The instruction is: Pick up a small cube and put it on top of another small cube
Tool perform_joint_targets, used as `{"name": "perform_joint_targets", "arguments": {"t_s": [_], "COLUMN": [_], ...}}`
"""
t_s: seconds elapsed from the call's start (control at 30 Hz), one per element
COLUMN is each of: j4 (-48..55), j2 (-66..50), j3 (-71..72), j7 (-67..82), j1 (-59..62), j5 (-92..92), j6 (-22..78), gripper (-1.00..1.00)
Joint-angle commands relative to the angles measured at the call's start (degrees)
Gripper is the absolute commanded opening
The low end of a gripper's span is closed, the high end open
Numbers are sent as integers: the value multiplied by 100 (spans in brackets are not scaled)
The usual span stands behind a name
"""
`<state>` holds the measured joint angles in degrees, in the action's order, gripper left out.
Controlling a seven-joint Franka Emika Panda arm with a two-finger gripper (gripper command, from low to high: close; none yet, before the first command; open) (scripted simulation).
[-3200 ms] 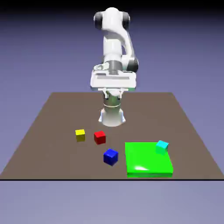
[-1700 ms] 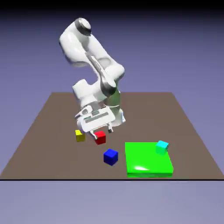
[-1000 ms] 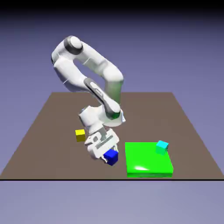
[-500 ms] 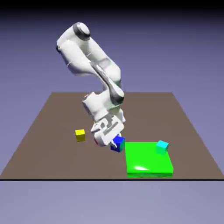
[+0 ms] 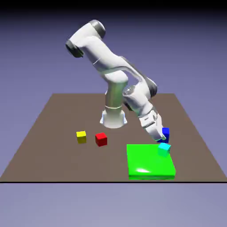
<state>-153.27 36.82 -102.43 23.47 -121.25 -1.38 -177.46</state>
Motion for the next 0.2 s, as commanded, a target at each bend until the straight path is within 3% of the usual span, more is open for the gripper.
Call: {"name": "perform_joint_targets", "arguments": {"t_s": [0.0, 0.07, 0.1, 0.17], "j4": [31, 91, 91, 61], "j2": [20, 59, 59, 39], "j3": [-182, -544, -545, -363], "j7": [21, 58, 58, 39], "j1": [-208, -621, -622, -414], "j5": [7, 18, 18, 12], "j6": [-99, -285, -285, -192], "gripper": [-100, -100, 100, 100]}}
